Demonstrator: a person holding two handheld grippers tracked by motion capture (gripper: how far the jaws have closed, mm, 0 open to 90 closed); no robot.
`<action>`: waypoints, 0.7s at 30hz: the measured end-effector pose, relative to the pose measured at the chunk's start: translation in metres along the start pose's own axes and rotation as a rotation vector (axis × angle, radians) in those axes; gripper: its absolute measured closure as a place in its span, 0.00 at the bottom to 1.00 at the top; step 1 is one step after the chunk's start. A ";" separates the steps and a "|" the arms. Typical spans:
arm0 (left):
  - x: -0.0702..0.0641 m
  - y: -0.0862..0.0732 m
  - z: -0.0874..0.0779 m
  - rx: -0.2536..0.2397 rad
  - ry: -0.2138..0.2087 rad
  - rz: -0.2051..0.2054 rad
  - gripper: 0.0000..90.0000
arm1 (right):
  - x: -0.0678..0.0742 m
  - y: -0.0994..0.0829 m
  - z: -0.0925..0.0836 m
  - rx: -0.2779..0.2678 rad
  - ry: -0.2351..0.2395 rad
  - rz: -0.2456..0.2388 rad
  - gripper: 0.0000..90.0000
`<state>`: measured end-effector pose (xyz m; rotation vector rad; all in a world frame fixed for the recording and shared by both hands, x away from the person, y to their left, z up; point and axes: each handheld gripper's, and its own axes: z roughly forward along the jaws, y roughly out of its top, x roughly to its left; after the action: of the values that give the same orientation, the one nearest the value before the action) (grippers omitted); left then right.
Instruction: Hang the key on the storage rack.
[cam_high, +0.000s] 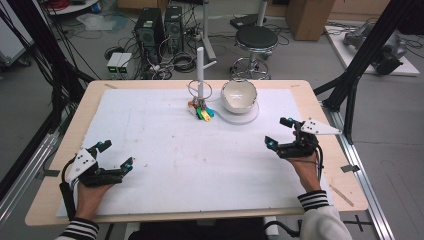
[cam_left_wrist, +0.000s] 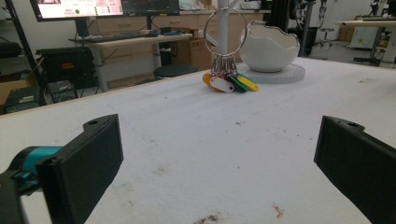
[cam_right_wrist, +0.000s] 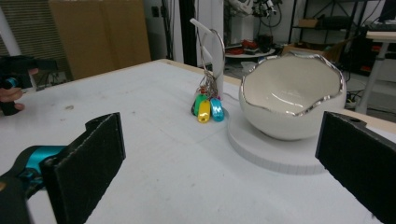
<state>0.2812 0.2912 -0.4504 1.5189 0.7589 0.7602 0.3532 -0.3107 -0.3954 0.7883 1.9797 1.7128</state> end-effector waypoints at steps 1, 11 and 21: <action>0.000 0.000 0.000 0.000 0.000 -0.002 0.02 | 0.000 -0.005 -0.001 -0.003 -0.007 0.000 0.01; 0.000 0.000 0.000 -0.004 0.001 0.002 0.02 | 0.010 -0.036 0.000 -0.020 -0.030 -0.020 0.01; 0.000 0.000 0.000 -0.006 0.000 0.002 0.02 | 0.014 -0.056 -0.005 -0.043 -0.039 -0.014 0.01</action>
<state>0.2806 0.2912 -0.4506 1.5143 0.7544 0.7634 0.3311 -0.3104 -0.4488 0.7847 1.9115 1.7134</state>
